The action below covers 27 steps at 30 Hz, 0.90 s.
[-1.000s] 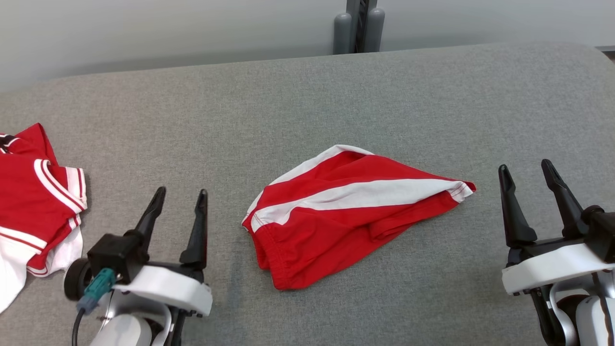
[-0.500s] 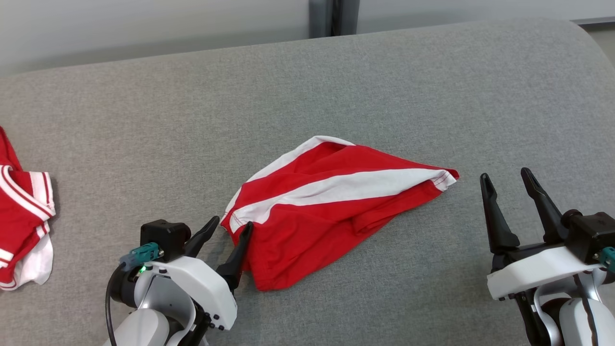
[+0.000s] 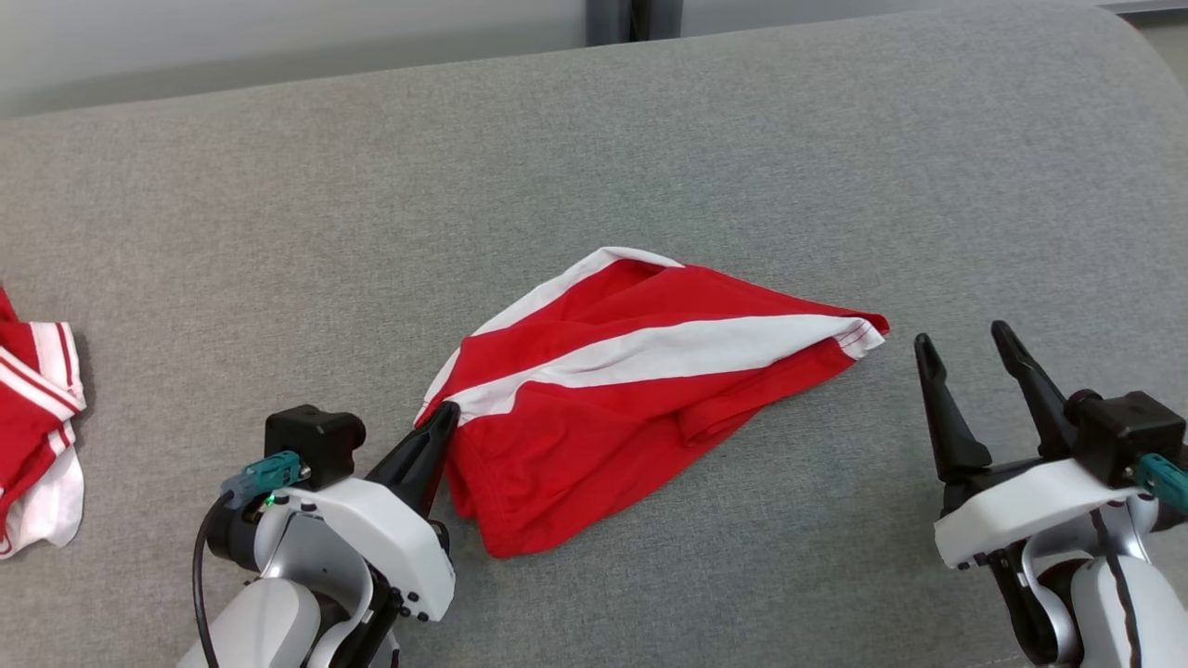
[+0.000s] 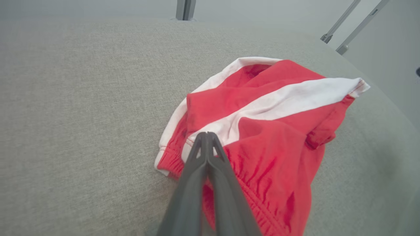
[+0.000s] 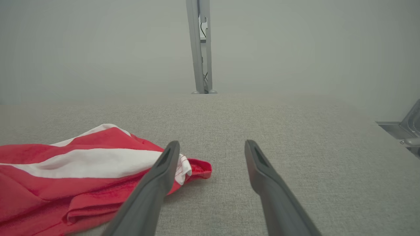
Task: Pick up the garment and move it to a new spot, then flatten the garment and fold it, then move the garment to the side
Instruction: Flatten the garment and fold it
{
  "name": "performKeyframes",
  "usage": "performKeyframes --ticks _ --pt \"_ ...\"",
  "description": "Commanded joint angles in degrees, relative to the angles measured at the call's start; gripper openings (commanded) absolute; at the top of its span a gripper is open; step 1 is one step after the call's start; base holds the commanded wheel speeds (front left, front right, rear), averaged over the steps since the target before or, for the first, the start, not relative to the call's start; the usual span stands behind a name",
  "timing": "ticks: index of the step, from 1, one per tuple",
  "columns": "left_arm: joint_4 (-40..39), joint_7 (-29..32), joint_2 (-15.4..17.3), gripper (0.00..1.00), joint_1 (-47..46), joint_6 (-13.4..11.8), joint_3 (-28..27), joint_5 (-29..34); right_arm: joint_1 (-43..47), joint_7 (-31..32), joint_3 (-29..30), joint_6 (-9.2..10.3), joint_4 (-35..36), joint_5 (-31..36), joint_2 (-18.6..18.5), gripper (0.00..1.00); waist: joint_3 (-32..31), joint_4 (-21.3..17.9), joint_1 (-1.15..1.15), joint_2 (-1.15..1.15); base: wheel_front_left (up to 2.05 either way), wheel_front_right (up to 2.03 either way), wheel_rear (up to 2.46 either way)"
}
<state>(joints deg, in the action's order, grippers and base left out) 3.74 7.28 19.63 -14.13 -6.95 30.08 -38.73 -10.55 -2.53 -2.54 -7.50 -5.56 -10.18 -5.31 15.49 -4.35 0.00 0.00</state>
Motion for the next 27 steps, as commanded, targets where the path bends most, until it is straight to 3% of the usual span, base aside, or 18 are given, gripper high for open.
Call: performKeyframes --ticks 1,8,18,21,27 --pt "-0.25 -0.20 0.33 0.00 -1.06 0.00 -0.03 0.51 -1.09 0.21 -0.56 0.02 -1.26 -0.40 -0.77 1.00 0.37 0.52 0.00 0.00 0.00 0.00 0.00" --pt "-0.45 -0.16 0.04 0.00 -2.28 0.39 0.86 1.02 -6.14 -1.28 -5.61 0.02 -10.28 -1.67 -2.77 1.00 1.98 2.38 0.00 0.00 0.00 0.00 0.00" --pt "-1.52 -2.78 -0.07 0.00 -2.62 -0.71 0.00 1.76 -8.28 -4.01 -6.18 0.02 -14.34 -2.37 -2.94 1.00 2.11 2.99 0.00 0.00 0.00 0.00 0.00" --pt "-2.28 -5.25 -0.17 1.00 -2.16 -1.93 -1.12 2.58 -7.94 -4.53 -5.85 0.02 -14.16 -2.28 -2.62 1.00 1.46 2.80 0.00 0.00 0.00 0.00 0.00" --pt "-3.71 -12.27 -0.34 1.00 -1.11 -5.39 -4.06 5.13 -6.49 -5.28 -4.60 0.02 -12.75 -2.05 -2.02 1.00 -0.84 2.66 0.00 0.00 0.00 0.00 0.00"
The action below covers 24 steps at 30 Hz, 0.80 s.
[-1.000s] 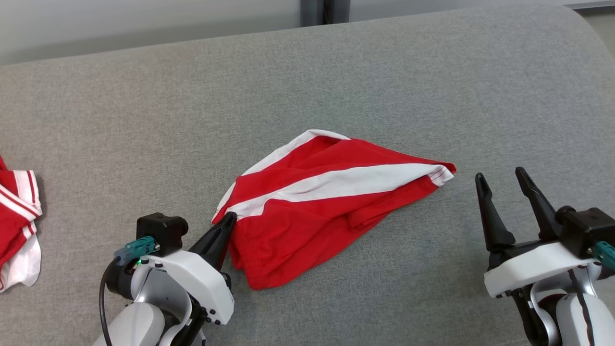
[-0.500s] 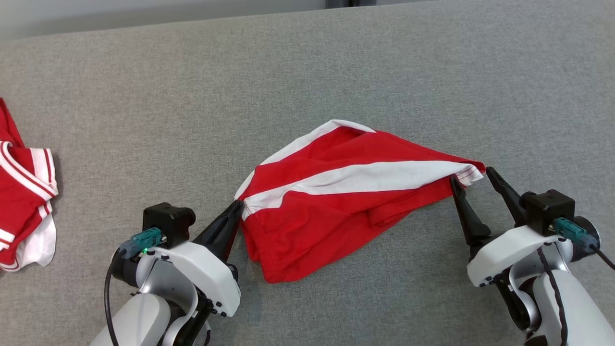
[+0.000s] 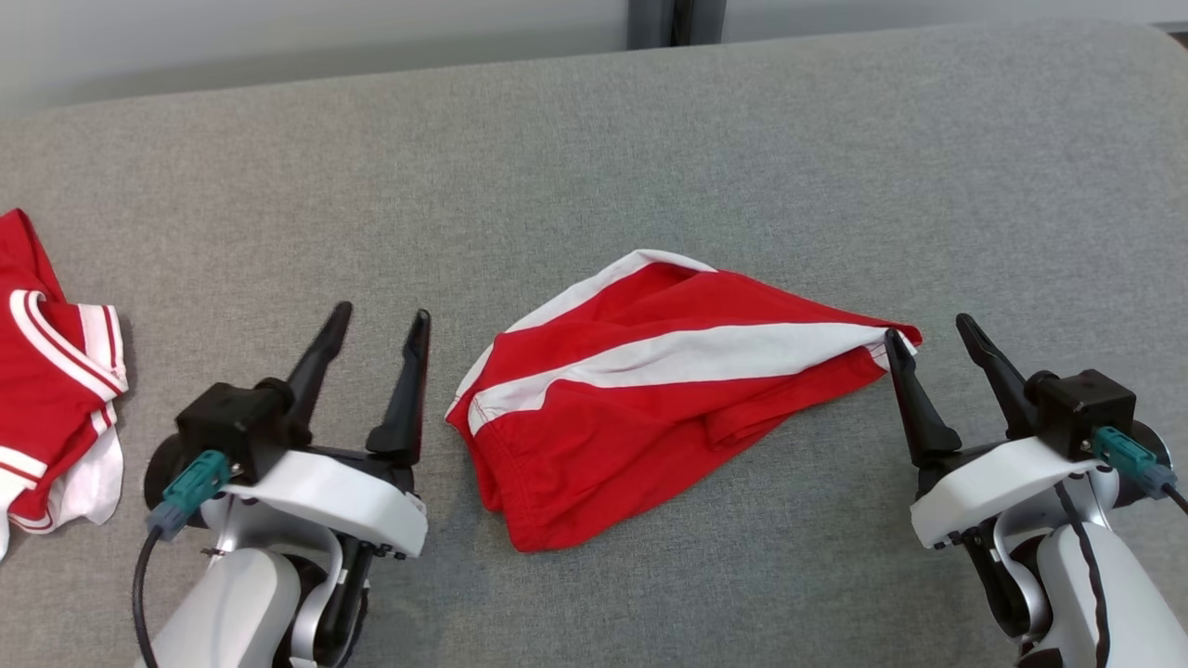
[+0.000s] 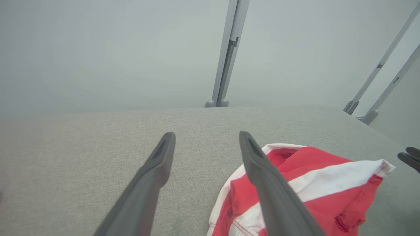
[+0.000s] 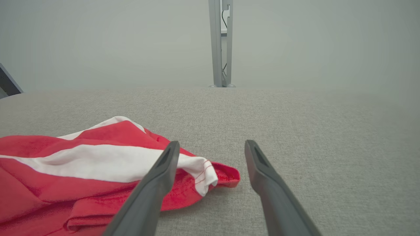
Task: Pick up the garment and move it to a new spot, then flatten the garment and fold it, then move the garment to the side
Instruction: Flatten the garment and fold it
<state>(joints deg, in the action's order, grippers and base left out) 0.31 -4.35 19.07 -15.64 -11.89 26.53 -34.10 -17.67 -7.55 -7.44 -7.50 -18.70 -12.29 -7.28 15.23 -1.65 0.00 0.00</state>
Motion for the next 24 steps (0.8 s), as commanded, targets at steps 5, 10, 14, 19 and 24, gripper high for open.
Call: performKeyframes --ticks 5,10,14,19,24 --pt "-1.50 -5.40 1.45 1.00 1.52 -3.50 -3.11 2.90 2.21 -0.13 1.54 0.02 2.57 0.39 0.46 1.00 -3.07 -0.07 0.00 0.00 0.00 0.00 0.00" --pt "-3.11 -7.48 3.59 1.00 4.87 -6.85 -5.79 4.50 4.61 0.86 3.29 0.02 6.49 0.93 1.09 1.00 -5.82 -0.25 0.00 0.00 0.00 0.00 0.00" --pt "-4.85 -7.65 4.96 1.00 8.26 -9.05 -6.46 5.55 6.74 1.76 4.58 0.02 9.62 1.42 1.50 1.00 -7.67 -0.21 0.00 0.00 0.00 0.00 0.00" --pt "-6.41 -6.81 5.35 1.00 11.89 -10.63 -6.11 5.69 9.76 3.41 5.75 0.02 13.74 1.97 2.00 1.00 -9.48 -0.20 0.00 0.00 0.00 0.00 0.00" --pt "-6.99 -5.88 5.17 1.00 13.69 -11.20 -5.36 5.32 11.93 4.81 6.69 0.02 16.94 2.15 2.62 1.00 -9.99 -0.22 0.00 0.00 0.00 0.00 0.00"
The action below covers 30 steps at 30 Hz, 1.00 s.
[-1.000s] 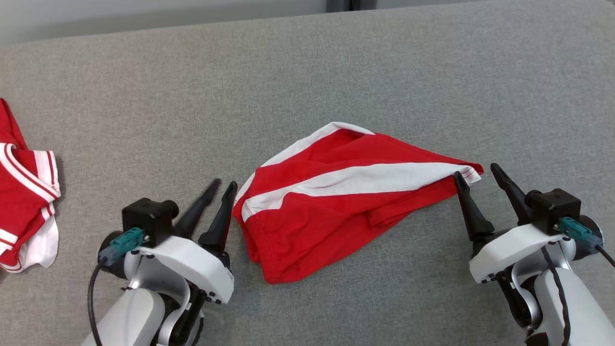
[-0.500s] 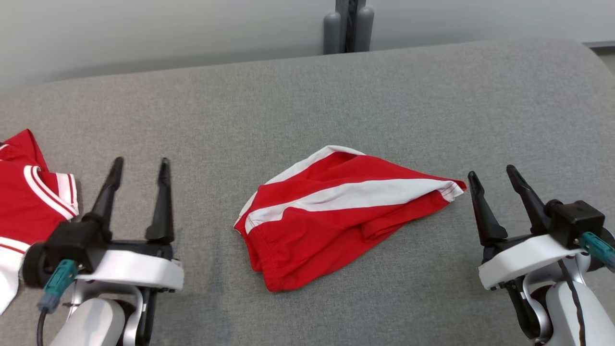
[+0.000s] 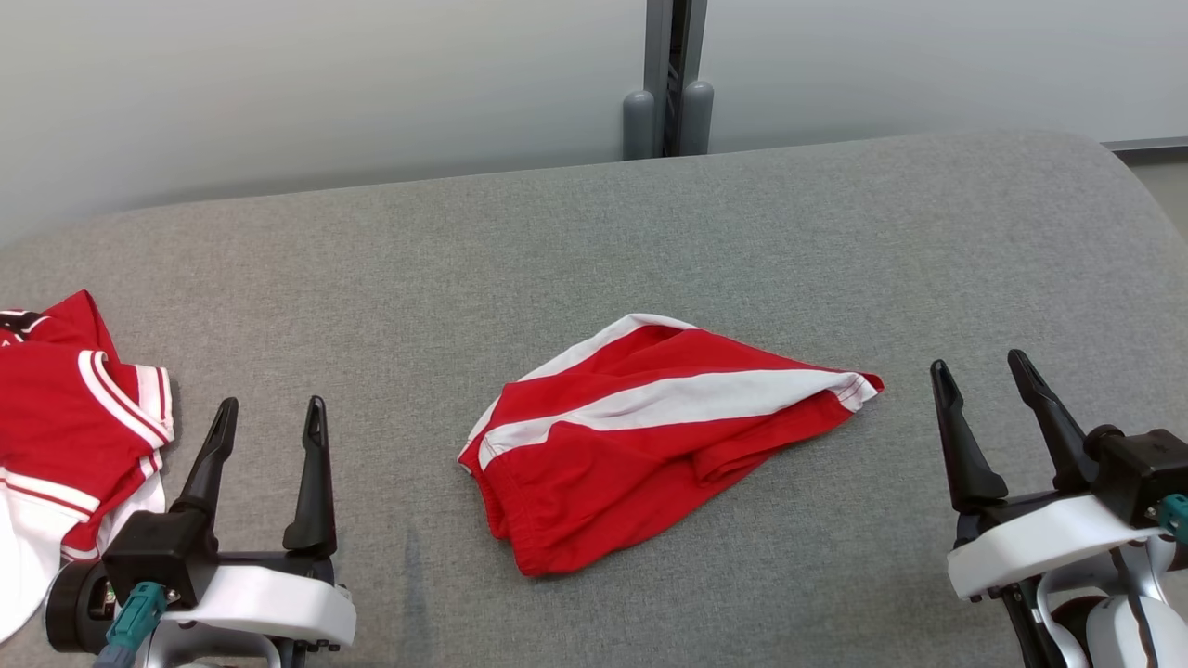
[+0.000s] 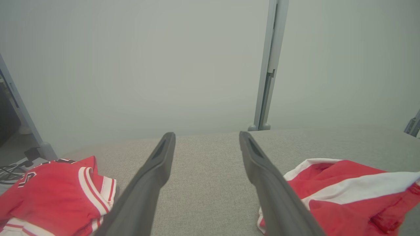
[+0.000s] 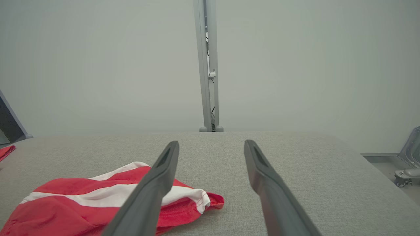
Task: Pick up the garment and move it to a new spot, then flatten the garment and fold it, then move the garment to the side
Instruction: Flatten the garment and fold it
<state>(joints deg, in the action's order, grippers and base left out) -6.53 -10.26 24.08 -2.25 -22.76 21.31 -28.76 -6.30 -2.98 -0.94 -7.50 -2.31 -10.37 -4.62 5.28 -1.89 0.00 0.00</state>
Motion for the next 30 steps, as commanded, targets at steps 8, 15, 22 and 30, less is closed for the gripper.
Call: performKeyframes --ticks 8,15,22,30 --pt "-0.16 0.65 0.13 1.00 0.08 -0.36 0.53 -0.16 1.85 1.40 1.01 0.02 2.52 0.41 0.57 1.00 0.00 0.08 0.00 0.00 0.00 0.00 0.00" --pt "-0.06 0.97 0.18 1.00 -0.71 -0.37 0.86 -0.21 1.92 1.48 1.21 0.02 3.21 0.50 0.88 1.00 0.41 0.29 0.00 0.00 0.00 0.00 0.00" --pt "-0.66 1.59 -0.01 1.00 -5.59 2.21 1.62 -0.63 0.53 1.66 0.90 0.02 4.16 0.48 0.96 1.00 2.72 0.41 0.00 0.00 0.00 0.00 0.00" --pt "7.90 16.15 -2.69 1.00 -14.54 11.10 8.65 -7.42 -1.51 0.64 -1.16 0.02 2.95 0.01 1.06 1.00 6.43 -2.36 0.00 0.00 0.00 0.00 0.00"
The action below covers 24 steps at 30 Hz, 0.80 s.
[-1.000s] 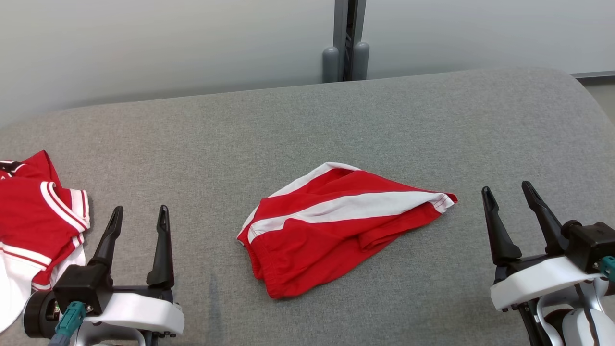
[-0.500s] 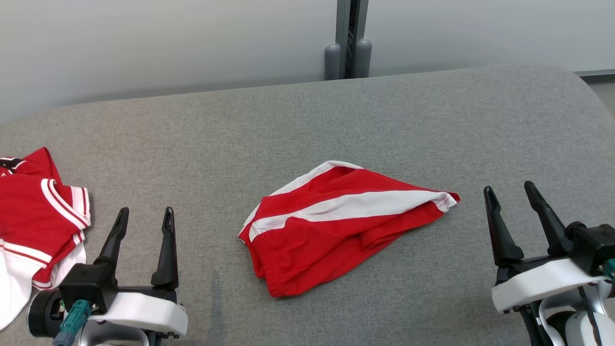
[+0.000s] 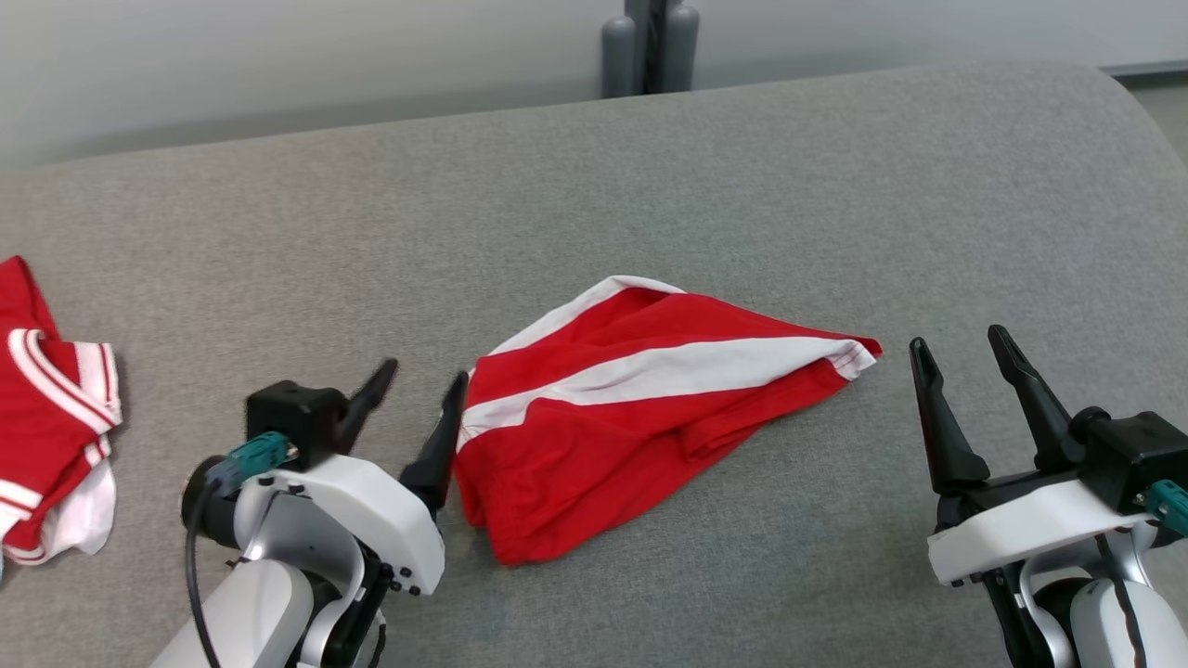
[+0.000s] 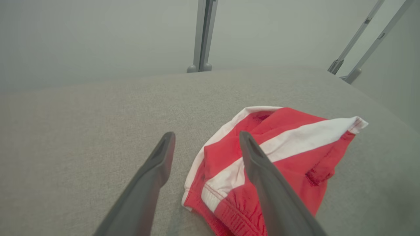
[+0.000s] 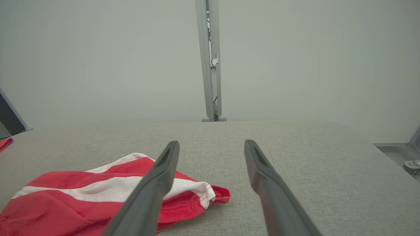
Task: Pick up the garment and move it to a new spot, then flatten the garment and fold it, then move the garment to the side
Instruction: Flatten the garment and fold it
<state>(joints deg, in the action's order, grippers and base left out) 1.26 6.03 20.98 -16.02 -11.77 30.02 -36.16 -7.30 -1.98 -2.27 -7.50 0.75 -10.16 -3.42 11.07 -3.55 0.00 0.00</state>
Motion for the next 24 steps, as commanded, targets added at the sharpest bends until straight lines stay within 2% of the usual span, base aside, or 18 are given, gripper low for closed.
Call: performKeyframes --ticks 1,4,11,12,13,14,15,16,24 --pt "1.18 0.91 0.16 1.00 -1.25 0.57 0.16 -0.76 -0.64 -0.53 -0.11 0.02 -0.33 -0.29 -0.10 1.00 0.99 -1.15 0.00 0.00 0.00 0.00 0.00" --pt "3.74 3.20 -0.50 1.00 -2.00 1.63 1.13 -1.99 -1.06 -1.05 -0.47 0.02 -1.03 -0.57 -0.03 1.00 1.90 -2.19 0.00 0.00 0.00 0.00 0.00" --pt "5.95 4.96 -0.64 0.99 -1.50 1.92 1.51 -3.40 -1.46 -2.17 -0.16 0.02 -2.26 -1.06 0.17 1.00 3.23 -3.39 0.00 0.00 0.00 0.00 0.00" --pt "5.87 5.29 -0.72 0.63 -1.15 2.04 1.57 -3.73 -1.57 -2.26 -0.07 0.02 -2.37 -1.13 0.19 1.00 3.37 -3.42 0.00 0.00 0.00 0.00 0.00" --pt "5.62 5.38 -0.71 0.42 -0.93 2.08 1.61 -3.97 -1.69 -2.29 0.06 0.02 -2.47 -1.18 0.19 1.00 3.49 -3.43 0.00 0.00 0.00 0.00 0.00" --pt "5.42 5.40 -0.64 0.16 -0.85 2.00 1.56 -4.08 -1.78 -2.35 0.15 0.02 -2.52 -1.16 0.21 1.00 3.57 -3.43 0.00 0.00 0.00 0.00 0.00" --pt "5.42 5.40 -0.64 0.16 -0.85 2.00 1.56 -4.08 -1.78 -2.35 0.15 0.02 -2.52 -1.16 0.21 1.00 3.57 -3.43 0.00 0.00 0.00 0.00 0.00" --pt "5.24 5.44 -0.58 0.00 -0.62 1.98 1.58 -4.23 -1.85 -2.45 0.28 0.02 -2.55 -1.14 0.22 1.00 3.65 -3.39 0.00 0.00 0.00 0.00 0.00" --pt "4.38 5.66 0.28 0.00 -0.95 1.43 1.92 -3.39 -4.55 -2.33 1.12 0.02 -3.26 -0.91 -0.83 1.00 4.28 -2.61 0.00 0.00 0.00 0.00 0.00"
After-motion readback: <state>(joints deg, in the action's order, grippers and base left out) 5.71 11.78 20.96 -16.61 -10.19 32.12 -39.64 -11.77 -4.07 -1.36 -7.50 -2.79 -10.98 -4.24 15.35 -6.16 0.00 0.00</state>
